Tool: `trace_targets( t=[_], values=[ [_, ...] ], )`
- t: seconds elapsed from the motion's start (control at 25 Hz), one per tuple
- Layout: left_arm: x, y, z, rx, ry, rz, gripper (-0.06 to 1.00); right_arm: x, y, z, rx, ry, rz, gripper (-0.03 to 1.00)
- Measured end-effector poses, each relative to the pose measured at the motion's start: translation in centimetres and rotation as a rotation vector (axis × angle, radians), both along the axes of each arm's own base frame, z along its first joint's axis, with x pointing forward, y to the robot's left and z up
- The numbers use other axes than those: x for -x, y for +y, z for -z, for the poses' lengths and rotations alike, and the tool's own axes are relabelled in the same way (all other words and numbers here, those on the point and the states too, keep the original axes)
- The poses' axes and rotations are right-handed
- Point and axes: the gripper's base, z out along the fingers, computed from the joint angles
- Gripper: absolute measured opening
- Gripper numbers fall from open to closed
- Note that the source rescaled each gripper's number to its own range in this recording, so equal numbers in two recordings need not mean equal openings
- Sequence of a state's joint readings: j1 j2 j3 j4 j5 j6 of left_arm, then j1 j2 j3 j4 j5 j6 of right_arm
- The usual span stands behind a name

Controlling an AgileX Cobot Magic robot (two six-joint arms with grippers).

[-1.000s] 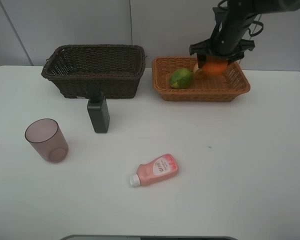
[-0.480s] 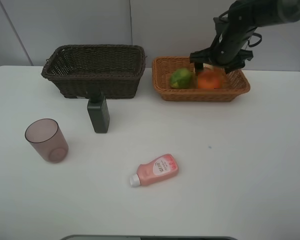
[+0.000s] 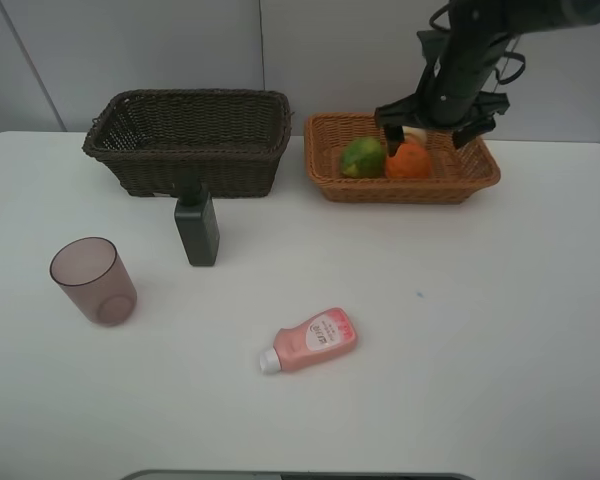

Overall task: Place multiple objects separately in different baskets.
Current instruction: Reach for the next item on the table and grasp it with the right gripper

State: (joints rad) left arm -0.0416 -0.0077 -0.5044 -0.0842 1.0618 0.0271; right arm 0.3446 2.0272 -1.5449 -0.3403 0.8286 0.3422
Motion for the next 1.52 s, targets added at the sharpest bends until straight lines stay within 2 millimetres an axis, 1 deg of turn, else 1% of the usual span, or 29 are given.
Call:
trace_targets(
  t=[0.08,0.2,0.32,0.4,0.48,0.56,0.72,0.92,1.2,1.36,1.52],
  values=[
    [0.0,0.0,0.0,0.000,0.000,0.000,1.00,0.8,0.9,-0.4,0.028,0.041,-0.070,1.00],
    [0.0,0.0,0.0,0.000,0.000,0.000,1.00,2.3,2.9,-1.1,0.041,0.102,-0.225,1.00],
    [0.0,0.0,0.0,0.000,0.000,0.000,1.00,4.3,5.5,-2.2,0.054,0.152,-0.473,1.00],
    [0.0,0.0,0.0,0.000,0.000,0.000,1.00,5.9,7.3,-2.8,0.061,0.195,-0.649,1.00],
    [0.0,0.0,0.0,0.000,0.000,0.000,1.00,7.5,8.5,-2.9,0.053,0.275,-0.800,1.00],
    [0.0,0.0,0.0,0.000,0.000,0.000,1.00,8.7,9.2,-2.6,0.061,0.346,-0.917,1.00],
    [0.0,0.0,0.0,0.000,0.000,0.000,1.00,10.6,10.0,-1.4,0.121,0.413,-1.116,1.00],
    [0.0,0.0,0.0,0.000,0.000,0.000,1.00,13.5,11.3,1.1,0.180,0.473,-1.307,1.00],
    [0.0,0.0,0.0,0.000,0.000,0.000,1.00,16.4,12.6,4.0,0.220,0.443,-1.460,1.00],
    [0.0,0.0,0.0,0.000,0.000,0.000,1.00,17.8,12.9,5.4,0.254,0.439,-1.513,1.00],
    [0.0,0.0,0.0,0.000,0.000,0.000,1.00,19.1,13.6,6.3,0.270,0.402,-1.561,1.00]
  ],
)
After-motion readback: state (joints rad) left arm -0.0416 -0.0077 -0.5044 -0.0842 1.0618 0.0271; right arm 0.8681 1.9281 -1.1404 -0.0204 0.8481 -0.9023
